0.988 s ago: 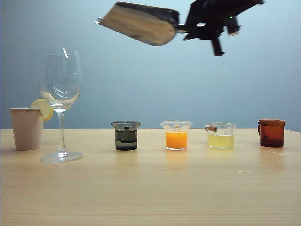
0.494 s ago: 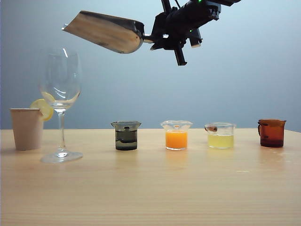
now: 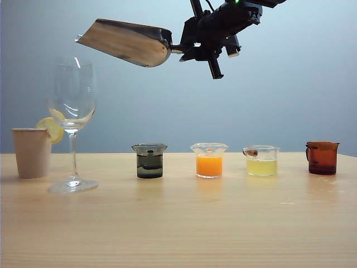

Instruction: Pick up the ice scoop on the desk filled with ice cubes, pour the ice into the goblet, and finally put the scoop back on the table.

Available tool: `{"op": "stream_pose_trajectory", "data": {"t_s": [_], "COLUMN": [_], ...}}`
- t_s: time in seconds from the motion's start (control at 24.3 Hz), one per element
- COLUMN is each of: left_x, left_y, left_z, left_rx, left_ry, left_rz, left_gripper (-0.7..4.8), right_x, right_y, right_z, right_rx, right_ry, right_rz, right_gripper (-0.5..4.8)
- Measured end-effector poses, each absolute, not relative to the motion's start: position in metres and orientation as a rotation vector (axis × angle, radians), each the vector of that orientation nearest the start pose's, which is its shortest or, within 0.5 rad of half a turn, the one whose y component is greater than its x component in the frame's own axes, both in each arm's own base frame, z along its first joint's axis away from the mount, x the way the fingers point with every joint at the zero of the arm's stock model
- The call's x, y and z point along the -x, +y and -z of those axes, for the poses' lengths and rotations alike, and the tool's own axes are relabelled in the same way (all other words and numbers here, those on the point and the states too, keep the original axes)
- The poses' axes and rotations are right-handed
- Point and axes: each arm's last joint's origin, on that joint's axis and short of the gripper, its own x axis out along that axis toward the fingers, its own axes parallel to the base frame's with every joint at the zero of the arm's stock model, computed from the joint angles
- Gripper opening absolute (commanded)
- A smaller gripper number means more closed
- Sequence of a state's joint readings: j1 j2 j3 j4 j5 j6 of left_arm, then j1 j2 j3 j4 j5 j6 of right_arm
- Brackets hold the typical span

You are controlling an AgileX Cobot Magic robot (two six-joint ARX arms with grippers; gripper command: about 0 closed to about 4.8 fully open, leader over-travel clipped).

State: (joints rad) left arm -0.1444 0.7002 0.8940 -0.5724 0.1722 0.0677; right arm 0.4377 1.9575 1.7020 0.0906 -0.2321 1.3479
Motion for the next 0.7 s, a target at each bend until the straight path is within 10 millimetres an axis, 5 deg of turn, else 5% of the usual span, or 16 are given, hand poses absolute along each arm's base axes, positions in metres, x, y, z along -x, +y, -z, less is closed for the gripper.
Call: {"op": "stream_pose_trajectory", "data": {"t_s": [0.7], "left_x": [-0.1343], "left_y": [-0.0246], "left_z": [-0.3441], "left_rx": [-0.061], "left_ry": [0.369], "left_rz": [0.326], "left_gripper": [-0.03], "right_x": [-0.4199], "right_y": [0.2037], "right_z": [-0.3299], "right_rx": [-1.205], "right_ry": [0.555], "right_rz": [-0.47], "right_gripper": [-0.09]}}
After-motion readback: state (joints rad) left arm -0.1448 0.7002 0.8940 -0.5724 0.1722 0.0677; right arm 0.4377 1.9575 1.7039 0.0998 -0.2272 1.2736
